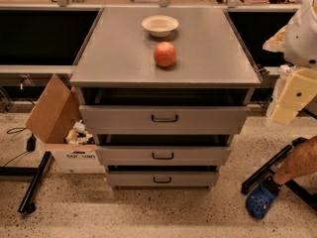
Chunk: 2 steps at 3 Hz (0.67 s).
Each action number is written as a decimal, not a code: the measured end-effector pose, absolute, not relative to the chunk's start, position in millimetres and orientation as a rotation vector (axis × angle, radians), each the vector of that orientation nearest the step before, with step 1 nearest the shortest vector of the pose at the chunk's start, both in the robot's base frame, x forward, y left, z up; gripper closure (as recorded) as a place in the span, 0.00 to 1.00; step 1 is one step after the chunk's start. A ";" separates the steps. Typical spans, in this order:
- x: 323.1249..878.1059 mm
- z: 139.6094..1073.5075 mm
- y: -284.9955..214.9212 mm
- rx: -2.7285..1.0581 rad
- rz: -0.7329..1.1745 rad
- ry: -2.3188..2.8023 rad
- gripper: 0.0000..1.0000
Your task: Open middle drawer
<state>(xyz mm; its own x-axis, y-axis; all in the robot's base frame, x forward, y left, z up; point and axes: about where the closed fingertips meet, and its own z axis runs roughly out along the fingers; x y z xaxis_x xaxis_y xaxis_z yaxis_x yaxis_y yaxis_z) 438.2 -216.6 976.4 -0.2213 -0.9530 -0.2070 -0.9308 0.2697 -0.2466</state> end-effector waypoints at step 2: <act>448.4 933.4 -210.8 -1.800 -0.099 2.243 0.00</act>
Offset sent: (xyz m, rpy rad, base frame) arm 0.0210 0.0100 -0.0924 -0.0803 0.1053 0.0700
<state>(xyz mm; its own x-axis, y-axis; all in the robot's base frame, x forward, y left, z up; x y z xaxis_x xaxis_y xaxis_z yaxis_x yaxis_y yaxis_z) 448.4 -210.8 933.4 -0.1965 -0.9672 -0.1611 -0.9491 0.2288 -0.2163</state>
